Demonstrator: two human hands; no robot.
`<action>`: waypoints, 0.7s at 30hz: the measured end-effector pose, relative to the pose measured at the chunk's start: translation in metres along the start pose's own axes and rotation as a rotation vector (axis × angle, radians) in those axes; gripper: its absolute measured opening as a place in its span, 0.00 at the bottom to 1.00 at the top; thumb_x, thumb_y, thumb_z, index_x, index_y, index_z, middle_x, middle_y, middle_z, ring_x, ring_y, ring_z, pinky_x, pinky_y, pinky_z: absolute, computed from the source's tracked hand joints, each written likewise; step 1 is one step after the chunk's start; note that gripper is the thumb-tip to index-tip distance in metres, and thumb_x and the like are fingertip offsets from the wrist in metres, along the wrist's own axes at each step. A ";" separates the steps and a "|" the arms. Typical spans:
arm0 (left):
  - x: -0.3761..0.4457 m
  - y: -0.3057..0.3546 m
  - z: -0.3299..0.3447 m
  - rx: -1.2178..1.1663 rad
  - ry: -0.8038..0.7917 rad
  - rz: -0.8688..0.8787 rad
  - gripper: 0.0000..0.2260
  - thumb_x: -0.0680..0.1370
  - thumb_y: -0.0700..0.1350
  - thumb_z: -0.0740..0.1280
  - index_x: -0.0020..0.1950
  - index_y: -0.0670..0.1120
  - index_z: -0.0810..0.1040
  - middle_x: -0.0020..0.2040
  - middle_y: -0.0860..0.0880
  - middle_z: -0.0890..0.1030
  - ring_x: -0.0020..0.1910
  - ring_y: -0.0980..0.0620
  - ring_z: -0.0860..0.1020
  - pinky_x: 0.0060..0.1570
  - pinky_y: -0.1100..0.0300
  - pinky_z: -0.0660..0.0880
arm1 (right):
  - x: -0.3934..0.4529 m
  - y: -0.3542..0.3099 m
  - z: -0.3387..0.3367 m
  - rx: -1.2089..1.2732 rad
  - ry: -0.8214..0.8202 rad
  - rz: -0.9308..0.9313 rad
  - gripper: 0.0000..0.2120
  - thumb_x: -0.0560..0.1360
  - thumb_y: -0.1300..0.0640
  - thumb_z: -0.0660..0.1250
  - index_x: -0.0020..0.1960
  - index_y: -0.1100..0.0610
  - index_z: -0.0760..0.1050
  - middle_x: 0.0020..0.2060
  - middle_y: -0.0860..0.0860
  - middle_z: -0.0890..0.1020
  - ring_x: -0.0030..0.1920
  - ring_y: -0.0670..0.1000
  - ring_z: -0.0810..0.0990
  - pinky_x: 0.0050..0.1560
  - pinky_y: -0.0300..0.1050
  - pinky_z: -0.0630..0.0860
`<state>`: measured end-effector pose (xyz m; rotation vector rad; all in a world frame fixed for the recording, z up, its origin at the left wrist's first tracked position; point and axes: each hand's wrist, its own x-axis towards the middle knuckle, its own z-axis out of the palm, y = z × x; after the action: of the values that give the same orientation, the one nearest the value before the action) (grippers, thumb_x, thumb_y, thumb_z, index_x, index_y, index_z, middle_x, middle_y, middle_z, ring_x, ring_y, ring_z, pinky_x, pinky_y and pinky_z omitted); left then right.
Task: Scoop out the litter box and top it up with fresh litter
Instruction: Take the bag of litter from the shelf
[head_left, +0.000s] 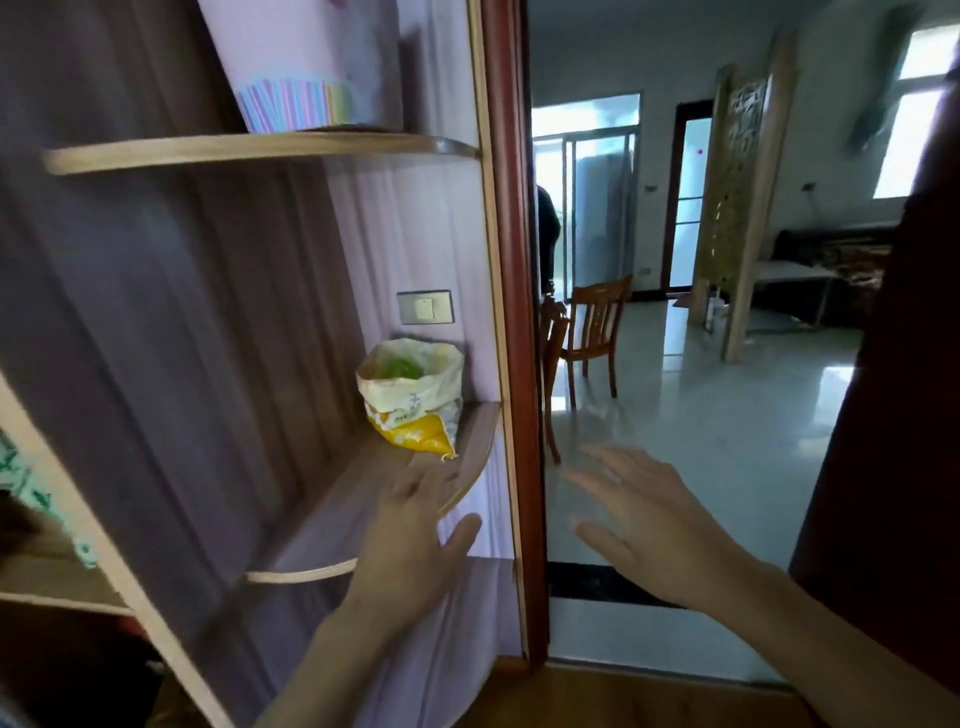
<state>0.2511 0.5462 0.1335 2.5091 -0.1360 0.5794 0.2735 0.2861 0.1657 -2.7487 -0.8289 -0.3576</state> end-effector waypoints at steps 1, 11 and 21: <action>0.008 0.001 0.003 0.012 0.010 -0.010 0.21 0.75 0.54 0.68 0.66 0.52 0.74 0.63 0.54 0.75 0.60 0.53 0.74 0.53 0.65 0.67 | 0.012 0.007 0.000 0.001 -0.001 -0.019 0.25 0.81 0.39 0.54 0.76 0.44 0.59 0.76 0.46 0.58 0.76 0.47 0.52 0.74 0.46 0.52; 0.100 -0.048 0.007 0.179 0.134 -0.153 0.26 0.71 0.60 0.64 0.67 0.52 0.73 0.64 0.50 0.75 0.60 0.46 0.75 0.57 0.48 0.75 | 0.144 0.048 0.042 0.194 0.047 -0.143 0.24 0.79 0.41 0.59 0.74 0.46 0.65 0.72 0.44 0.65 0.73 0.46 0.60 0.72 0.53 0.63; 0.221 -0.111 0.023 0.229 0.206 -0.228 0.30 0.71 0.66 0.60 0.68 0.53 0.74 0.67 0.51 0.74 0.63 0.44 0.73 0.59 0.46 0.74 | 0.303 0.087 0.059 0.066 0.004 -0.214 0.34 0.72 0.33 0.49 0.75 0.45 0.63 0.72 0.45 0.65 0.73 0.47 0.62 0.70 0.52 0.66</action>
<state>0.4830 0.6323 0.1563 2.6137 0.3058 0.7899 0.5772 0.3864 0.1872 -2.6041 -1.1169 -0.3677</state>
